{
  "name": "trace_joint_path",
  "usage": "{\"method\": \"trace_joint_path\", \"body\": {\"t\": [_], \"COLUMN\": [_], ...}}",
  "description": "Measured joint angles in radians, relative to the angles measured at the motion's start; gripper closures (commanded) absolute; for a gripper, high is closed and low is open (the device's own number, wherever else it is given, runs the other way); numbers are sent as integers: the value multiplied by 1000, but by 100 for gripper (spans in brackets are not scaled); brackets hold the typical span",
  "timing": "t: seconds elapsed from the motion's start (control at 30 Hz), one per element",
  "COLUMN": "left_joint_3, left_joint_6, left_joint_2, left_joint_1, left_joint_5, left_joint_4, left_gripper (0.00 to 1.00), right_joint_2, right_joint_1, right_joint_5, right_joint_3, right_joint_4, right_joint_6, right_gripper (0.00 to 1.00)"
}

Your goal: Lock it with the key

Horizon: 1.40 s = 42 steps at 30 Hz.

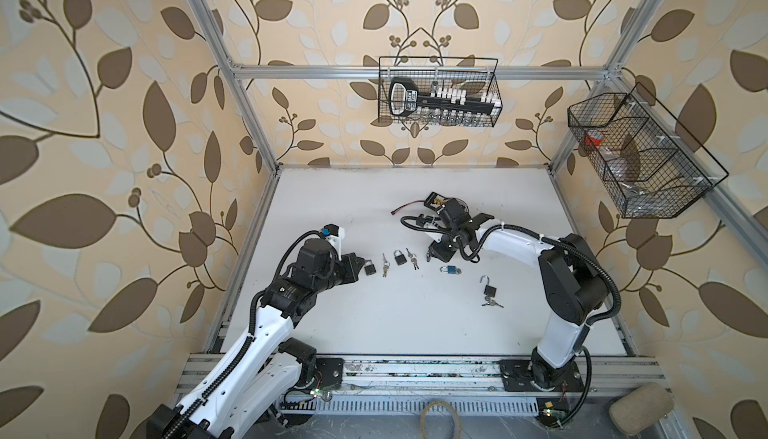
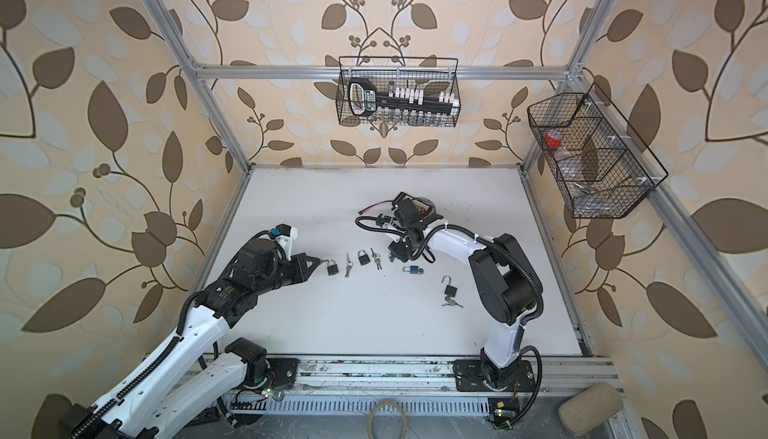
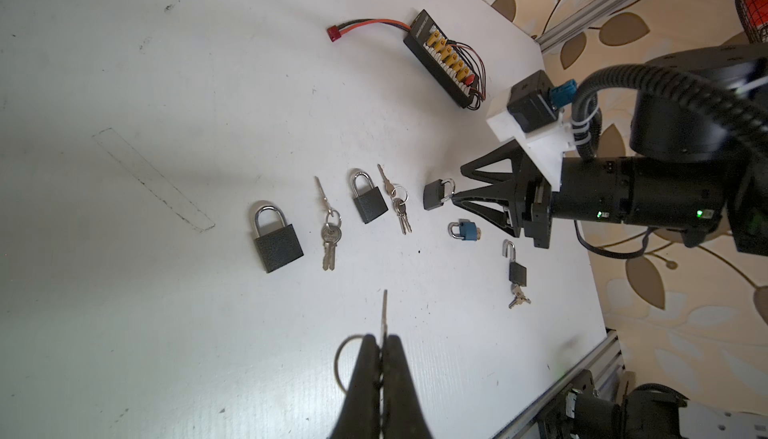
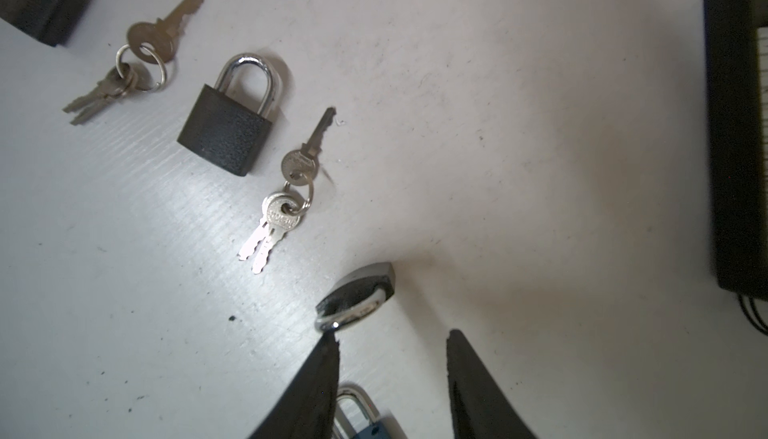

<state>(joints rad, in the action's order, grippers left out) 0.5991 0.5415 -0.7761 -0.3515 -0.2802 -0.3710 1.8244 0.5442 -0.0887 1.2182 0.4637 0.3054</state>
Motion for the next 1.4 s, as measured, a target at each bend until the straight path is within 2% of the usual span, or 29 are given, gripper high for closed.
{"method": "trace_joint_path", "body": {"t": [0.47,0.67,1.03,1.2,1.37,1.4], "left_joint_3": [0,0,0,0,0,0], "left_joint_6": [0,0,0,-8,-19,-24], "left_joint_2": [0,4,5,-1,-39,-54], "left_joint_1": [0,0,0,0,0,-1], "left_joint_5": [0,1,0,-13,-61,-65], "left_joint_4": [0,0,0,3,32,37], "left_gripper": [100,100,100,100,100,100], "right_joint_2": [54,64,59,-1,-58,-58], "right_joint_1": [0,0,-16,-19,-19,-19], "right_joint_5": [-11,19,66,38,0,0], "right_joint_3": [33,61,61,-10,-105,-116], "right_joint_4": [-34,-50,-55,-57,-58,-62], "right_joint_6": [-48,-77,-92,-122,-193,-200], "right_gripper": [57,61,62,74,100,100]}}
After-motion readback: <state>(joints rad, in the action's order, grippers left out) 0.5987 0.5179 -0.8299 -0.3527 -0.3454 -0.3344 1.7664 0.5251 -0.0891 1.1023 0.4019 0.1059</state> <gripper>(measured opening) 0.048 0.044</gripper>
